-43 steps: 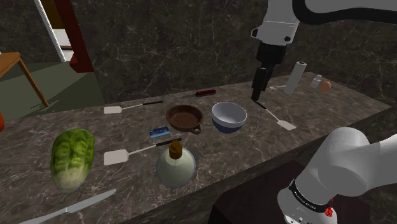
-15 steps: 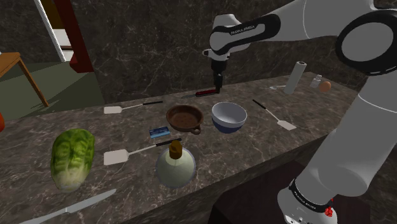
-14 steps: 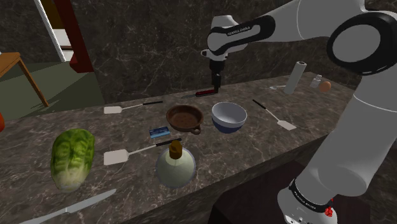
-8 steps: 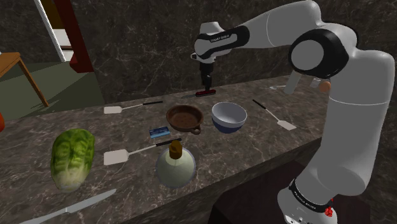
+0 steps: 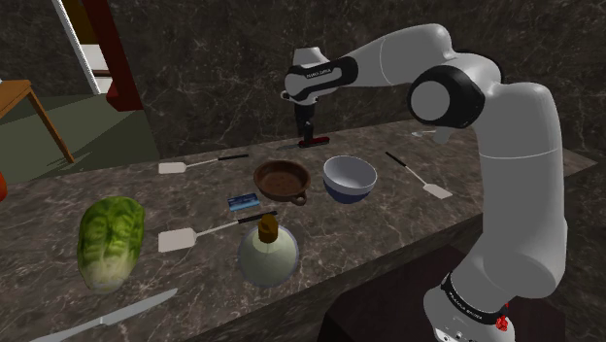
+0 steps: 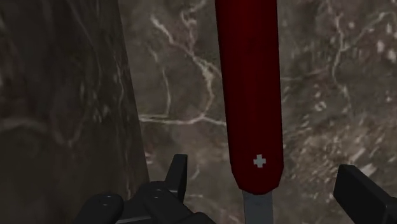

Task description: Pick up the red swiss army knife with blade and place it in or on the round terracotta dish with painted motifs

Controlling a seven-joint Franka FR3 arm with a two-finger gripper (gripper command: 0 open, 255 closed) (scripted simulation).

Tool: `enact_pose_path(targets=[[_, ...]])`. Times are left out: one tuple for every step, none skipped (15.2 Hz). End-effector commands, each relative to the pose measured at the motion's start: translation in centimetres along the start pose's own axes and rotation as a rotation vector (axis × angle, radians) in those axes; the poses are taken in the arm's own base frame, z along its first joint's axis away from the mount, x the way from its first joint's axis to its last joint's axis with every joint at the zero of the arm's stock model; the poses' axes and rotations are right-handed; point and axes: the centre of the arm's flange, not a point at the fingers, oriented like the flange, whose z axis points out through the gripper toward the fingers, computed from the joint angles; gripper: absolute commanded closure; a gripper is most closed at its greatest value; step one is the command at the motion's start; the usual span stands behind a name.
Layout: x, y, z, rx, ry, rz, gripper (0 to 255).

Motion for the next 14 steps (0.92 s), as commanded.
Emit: enact_pose_path(targets=[[-0.05, 0.09, 1.03, -0.001, 0.000, -0.001, 0], [-0.05, 0.09, 1.56, -0.001, 0.000, -0.001, 0], [-0.05, 0.09, 1.86, -0.001, 0.000, -0.001, 0], [-0.05, 0.09, 1.86, -0.001, 0.000, -0.001, 0], [-0.05, 0.09, 1.86, -0.001, 0.000, -0.001, 0], [-0.05, 0.09, 1.86, -0.001, 0.000, -0.001, 0], [-0.05, 0.09, 1.86, -0.001, 0.000, -0.001, 0], [-0.05, 0.09, 1.86, -0.001, 0.000, -0.001, 0], [-0.05, 0.09, 1.86, -0.001, 0.000, -0.001, 0], [-0.04, 0.09, 1.85, -0.001, 0.000, -0.001, 0], [-0.04, 0.09, 1.85, -0.001, 0.000, -0.001, 0], [-0.04, 0.09, 1.85, -0.001, 0.000, -0.001, 255], [-0.04, 0.09, 1.85, -0.001, 0.000, -0.001, 255], [-0.05, 0.10, 1.86, -0.001, 0.000, -0.001, 255]])
